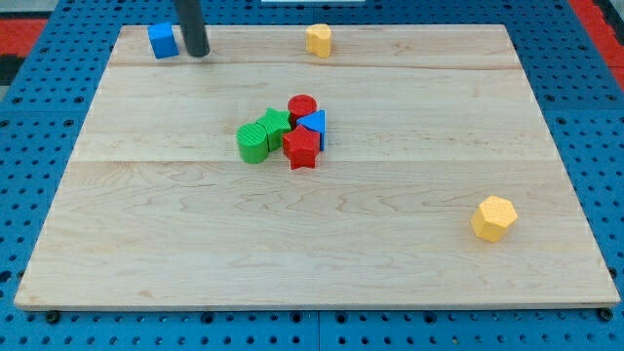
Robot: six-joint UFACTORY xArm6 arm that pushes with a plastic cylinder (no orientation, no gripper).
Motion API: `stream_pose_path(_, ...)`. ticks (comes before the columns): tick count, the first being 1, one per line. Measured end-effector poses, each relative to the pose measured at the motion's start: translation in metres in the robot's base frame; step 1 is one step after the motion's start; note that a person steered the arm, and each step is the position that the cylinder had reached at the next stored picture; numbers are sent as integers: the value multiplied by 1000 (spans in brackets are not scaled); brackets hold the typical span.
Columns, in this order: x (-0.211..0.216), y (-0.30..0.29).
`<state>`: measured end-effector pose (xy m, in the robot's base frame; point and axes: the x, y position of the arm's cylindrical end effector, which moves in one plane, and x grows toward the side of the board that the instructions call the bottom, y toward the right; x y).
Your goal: Move the blue cube towards the green star
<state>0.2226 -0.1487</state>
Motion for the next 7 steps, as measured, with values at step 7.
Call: stream_pose_path(7,26,-74)
